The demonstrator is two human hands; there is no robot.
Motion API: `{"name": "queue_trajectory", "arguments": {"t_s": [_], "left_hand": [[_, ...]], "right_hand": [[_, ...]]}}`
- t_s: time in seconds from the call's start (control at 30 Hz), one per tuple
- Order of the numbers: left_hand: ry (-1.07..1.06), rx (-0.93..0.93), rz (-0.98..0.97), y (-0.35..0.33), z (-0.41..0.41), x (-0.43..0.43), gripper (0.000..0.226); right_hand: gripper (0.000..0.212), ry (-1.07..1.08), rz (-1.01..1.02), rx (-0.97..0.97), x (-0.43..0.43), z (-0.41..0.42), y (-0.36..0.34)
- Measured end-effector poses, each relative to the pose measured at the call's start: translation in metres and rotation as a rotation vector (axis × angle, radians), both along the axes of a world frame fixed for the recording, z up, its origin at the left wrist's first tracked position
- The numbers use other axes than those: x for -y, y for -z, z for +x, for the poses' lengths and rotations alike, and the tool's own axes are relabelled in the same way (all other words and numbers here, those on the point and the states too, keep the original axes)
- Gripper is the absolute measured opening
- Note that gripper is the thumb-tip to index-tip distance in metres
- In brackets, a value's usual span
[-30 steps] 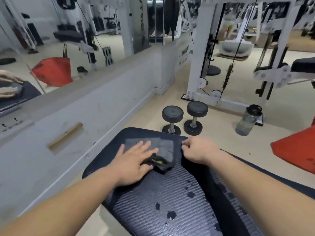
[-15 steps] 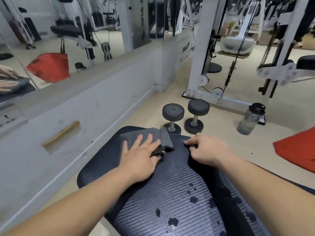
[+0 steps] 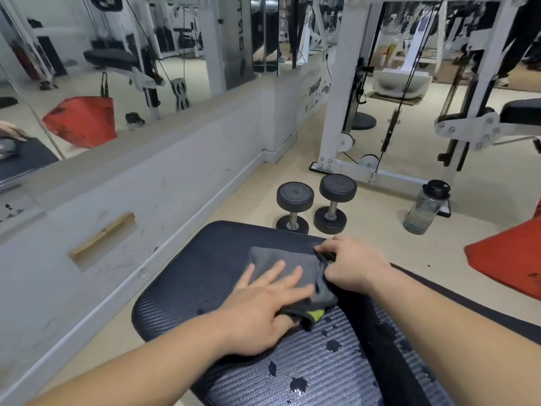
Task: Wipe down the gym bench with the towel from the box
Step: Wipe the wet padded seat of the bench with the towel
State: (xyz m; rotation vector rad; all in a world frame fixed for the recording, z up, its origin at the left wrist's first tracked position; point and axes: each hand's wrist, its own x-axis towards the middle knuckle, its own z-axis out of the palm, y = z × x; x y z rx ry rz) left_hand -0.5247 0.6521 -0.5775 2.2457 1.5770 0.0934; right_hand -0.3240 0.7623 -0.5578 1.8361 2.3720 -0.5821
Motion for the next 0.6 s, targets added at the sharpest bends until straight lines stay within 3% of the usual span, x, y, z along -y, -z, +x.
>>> {"name": "queue_trajectory", "arguments": {"t_s": [0.07,0.13,0.23,0.33,0.43,0.6], "left_hand": [[0.034,0.026,0.046,0.004,-0.019,-0.011,0.069],[-0.152,0.003,0.084,0.009,-0.044,-0.032,0.067],[-0.388,-0.066,0.080,0.007,-0.052,-0.034,0.062],[-0.163,-0.017,-0.029,-0.002,-0.031,0.011,0.060],[0.032,-0.015,-0.018,-0.005,-0.053,0.036,0.064],[-0.460,-0.097,0.021,-0.004,-0.076,0.017,0.064]], "right_hand": [[0.056,0.003,0.003,-0.001,0.003,0.001,-0.001],[0.051,-0.001,0.029,0.012,0.006,0.000,0.001],[0.064,0.019,0.033,0.021,0.009,0.000,0.003],[0.069,0.028,0.048,0.020,0.011,-0.003,0.002],[0.072,0.029,0.059,0.028,0.012,-0.006,-0.001],[0.071,0.050,0.078,0.037,0.019,-0.014,-0.003]]}}
